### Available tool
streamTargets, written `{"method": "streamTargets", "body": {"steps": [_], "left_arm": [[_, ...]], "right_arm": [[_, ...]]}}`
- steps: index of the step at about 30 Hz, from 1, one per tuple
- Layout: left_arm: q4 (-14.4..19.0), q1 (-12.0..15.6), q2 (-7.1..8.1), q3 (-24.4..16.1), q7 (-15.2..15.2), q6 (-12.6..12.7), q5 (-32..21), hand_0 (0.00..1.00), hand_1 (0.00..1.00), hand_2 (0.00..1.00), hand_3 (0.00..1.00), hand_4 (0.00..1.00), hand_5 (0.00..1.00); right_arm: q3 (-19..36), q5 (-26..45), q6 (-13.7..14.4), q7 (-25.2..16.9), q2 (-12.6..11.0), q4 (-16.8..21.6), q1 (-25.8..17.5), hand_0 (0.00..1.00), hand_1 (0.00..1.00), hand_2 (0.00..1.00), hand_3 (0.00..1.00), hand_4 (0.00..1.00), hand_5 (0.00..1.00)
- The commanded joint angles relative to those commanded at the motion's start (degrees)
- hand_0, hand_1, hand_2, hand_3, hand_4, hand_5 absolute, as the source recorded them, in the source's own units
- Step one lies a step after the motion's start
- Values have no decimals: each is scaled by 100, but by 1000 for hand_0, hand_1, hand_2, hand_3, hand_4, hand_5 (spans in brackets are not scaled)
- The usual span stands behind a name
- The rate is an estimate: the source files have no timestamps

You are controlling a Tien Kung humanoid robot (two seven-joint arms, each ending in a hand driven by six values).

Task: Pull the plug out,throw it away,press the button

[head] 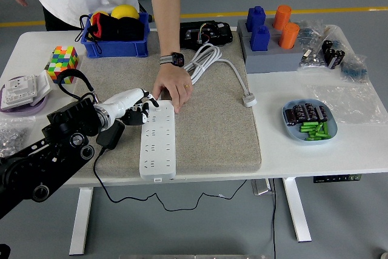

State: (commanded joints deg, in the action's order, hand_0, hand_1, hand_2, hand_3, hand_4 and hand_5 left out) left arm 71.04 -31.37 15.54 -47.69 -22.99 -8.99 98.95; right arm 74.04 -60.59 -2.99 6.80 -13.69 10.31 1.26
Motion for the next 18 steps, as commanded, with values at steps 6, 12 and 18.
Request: {"method": "streamTargets", "body": {"steps": [6,12,18], "left_arm": [[-145,-55,-165,12,8,32,66,10,20,120,710,2,2],[-321,-115,-249,61,-25,39,177,10,23,119,714,2,2],[-533,-165,-298,73,-4,59,214,9,22,117,715,2,2]], "right_arm": [[-34,13,-4,-9,1,0,10,692,678,662,616,712,489],[-20,12,-1,-3,7,0,9,692,678,662,616,712,489],[2,-5,2,4,15,0,-8,692,678,662,616,713,490]]}}
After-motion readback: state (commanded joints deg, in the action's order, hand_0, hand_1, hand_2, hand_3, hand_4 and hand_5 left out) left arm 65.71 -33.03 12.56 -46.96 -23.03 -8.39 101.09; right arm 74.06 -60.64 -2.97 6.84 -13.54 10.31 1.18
